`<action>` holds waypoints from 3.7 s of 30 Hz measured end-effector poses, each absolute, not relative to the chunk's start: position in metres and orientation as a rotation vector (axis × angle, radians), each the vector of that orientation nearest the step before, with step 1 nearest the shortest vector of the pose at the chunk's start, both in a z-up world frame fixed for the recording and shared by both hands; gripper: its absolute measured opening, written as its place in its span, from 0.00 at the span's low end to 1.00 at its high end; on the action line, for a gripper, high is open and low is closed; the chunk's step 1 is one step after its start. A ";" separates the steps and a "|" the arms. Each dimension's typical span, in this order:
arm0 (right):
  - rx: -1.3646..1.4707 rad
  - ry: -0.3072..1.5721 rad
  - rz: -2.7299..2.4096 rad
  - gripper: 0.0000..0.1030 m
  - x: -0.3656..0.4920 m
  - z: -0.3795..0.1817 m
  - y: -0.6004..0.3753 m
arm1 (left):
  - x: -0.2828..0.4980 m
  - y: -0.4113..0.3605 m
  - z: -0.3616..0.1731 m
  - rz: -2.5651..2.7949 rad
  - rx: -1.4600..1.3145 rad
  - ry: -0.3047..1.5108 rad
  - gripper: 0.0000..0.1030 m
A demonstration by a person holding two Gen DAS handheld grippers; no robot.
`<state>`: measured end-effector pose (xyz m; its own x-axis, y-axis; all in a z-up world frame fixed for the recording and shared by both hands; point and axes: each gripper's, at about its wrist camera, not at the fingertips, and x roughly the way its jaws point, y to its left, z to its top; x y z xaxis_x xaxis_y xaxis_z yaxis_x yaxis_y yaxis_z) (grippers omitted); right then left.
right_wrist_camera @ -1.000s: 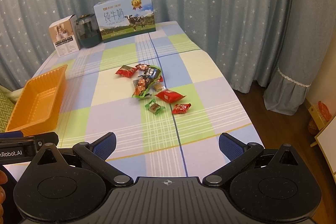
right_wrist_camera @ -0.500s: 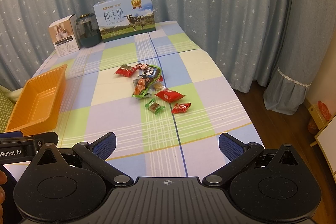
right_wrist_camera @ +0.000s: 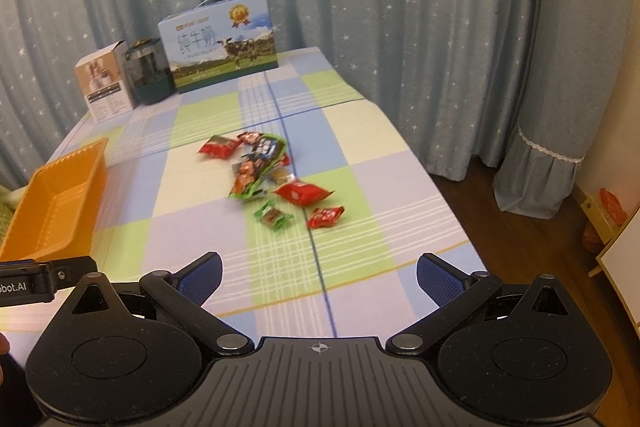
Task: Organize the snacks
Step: 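Grasp the small green-wrapped candy with the left tool while the right tool grasps a red candy, then carry both candies over the orange tray and open both tools to drop them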
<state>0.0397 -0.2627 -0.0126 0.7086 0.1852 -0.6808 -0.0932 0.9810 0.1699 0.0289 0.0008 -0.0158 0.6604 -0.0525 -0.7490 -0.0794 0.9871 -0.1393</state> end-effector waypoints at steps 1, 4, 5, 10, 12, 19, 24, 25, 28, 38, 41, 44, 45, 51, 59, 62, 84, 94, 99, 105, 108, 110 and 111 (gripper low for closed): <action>0.132 0.765 0.147 1.00 0.044 -0.016 -0.264 | 0.034 0.001 -0.018 0.012 -0.166 0.849 1.00; 0.138 0.756 0.129 1.00 0.058 -0.026 -0.267 | 0.049 0.000 -0.027 0.001 -0.153 0.849 1.00; 0.140 0.756 0.125 1.00 0.064 -0.030 -0.267 | 0.054 0.000 -0.030 -0.002 -0.152 0.847 1.00; 0.142 0.779 0.132 0.86 0.094 -0.052 -0.263 | 0.077 0.001 -0.050 -0.024 -0.188 0.853 1.00; 0.143 0.799 0.139 0.79 0.107 -0.064 -0.261 | 0.086 0.000 -0.057 -0.033 -0.188 0.857 1.00; 0.133 0.799 0.152 0.61 0.140 -0.095 -0.253 | 0.111 -0.010 -0.078 -0.085 -0.140 0.853 0.93; 0.133 0.806 0.149 0.56 0.159 -0.110 -0.250 | 0.123 -0.012 -0.090 -0.104 -0.149 0.863 0.91; 0.142 0.810 0.149 0.54 0.163 -0.112 -0.250 | 0.125 -0.012 -0.091 -0.106 -0.151 0.866 0.91; 0.159 0.821 0.149 0.46 0.170 -0.116 -0.250 | 0.129 -0.014 -0.095 -0.113 -0.147 0.871 0.89; 0.138 0.846 0.150 0.24 0.173 -0.121 -0.242 | 0.135 -0.018 -0.100 -0.127 -0.162 0.871 0.89; 0.151 0.833 0.147 0.23 0.170 -0.120 -0.243 | 0.136 -0.021 -0.101 -0.145 -0.174 0.872 0.88; 0.158 0.800 0.124 0.23 0.165 -0.114 -0.248 | 0.139 -0.028 -0.103 -0.170 -0.179 0.869 0.84; 0.162 0.788 0.112 0.23 0.164 -0.111 -0.251 | 0.141 -0.030 -0.104 -0.179 -0.180 0.871 0.82; 0.222 0.757 0.022 0.23 0.161 -0.104 -0.274 | 0.151 -0.053 -0.112 -0.304 -0.180 0.848 0.73; 0.270 0.762 -0.009 0.23 0.160 -0.104 -0.284 | 0.168 -0.088 -0.126 -0.410 -0.025 0.816 0.61; 0.280 0.768 -0.009 0.23 0.161 -0.105 -0.285 | 0.173 -0.096 -0.128 -0.421 0.036 0.798 0.51; 0.218 0.742 0.162 0.23 0.150 -0.090 -0.234 | 0.138 -0.042 -0.096 -0.271 0.066 0.803 0.21; 0.188 0.686 0.426 0.23 0.136 -0.036 -0.140 | 0.099 0.064 -0.028 -0.048 0.022 0.772 0.21; 0.141 0.656 0.565 0.23 0.129 -0.010 -0.079 | 0.075 0.116 -0.003 0.052 -0.014 0.753 0.21; 0.082 0.705 0.693 0.23 0.125 -0.010 -0.014 | 0.057 0.172 0.010 0.133 -0.073 0.750 0.21; 0.064 0.741 0.730 0.23 0.123 -0.017 0.009 | 0.052 0.193 0.009 0.159 -0.090 0.756 0.21; 0.050 0.752 0.745 0.23 0.122 -0.021 0.021 | 0.051 0.203 0.006 0.162 -0.113 0.760 0.21; 0.040 0.756 0.751 0.23 0.122 -0.022 0.027 | 0.050 0.207 0.004 0.164 -0.120 0.764 0.21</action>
